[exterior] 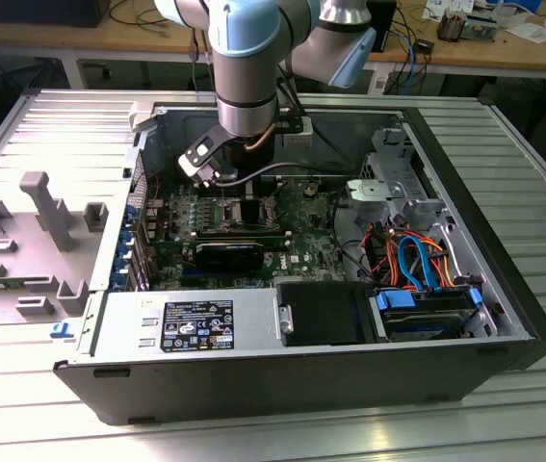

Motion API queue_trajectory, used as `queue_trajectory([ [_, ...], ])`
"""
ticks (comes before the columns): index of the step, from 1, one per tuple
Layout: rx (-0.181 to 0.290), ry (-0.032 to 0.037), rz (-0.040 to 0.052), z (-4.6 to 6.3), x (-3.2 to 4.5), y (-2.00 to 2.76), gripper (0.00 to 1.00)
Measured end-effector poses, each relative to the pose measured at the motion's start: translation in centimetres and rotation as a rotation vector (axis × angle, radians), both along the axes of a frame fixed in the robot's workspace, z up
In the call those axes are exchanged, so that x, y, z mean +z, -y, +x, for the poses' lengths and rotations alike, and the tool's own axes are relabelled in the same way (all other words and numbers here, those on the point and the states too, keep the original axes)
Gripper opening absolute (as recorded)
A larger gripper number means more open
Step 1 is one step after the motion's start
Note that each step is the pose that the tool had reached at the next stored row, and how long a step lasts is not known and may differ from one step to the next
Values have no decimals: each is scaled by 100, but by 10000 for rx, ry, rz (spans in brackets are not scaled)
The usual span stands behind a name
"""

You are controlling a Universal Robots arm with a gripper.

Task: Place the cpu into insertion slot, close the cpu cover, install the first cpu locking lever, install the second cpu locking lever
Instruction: 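Place the cpu into insertion slot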

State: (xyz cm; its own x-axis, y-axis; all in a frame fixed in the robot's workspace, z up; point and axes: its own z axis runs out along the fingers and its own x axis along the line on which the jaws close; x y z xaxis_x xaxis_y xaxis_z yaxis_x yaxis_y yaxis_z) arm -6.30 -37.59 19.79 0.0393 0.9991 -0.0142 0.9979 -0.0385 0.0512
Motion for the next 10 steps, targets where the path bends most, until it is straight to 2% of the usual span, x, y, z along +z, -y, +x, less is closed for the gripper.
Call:
queue_trajectory([
  [1,1,0,-34,0,2,1,62],
  [5,0,0,-41,0,4,-2,62],
  [10,4,0,-40,1,-3,-38,62],
])
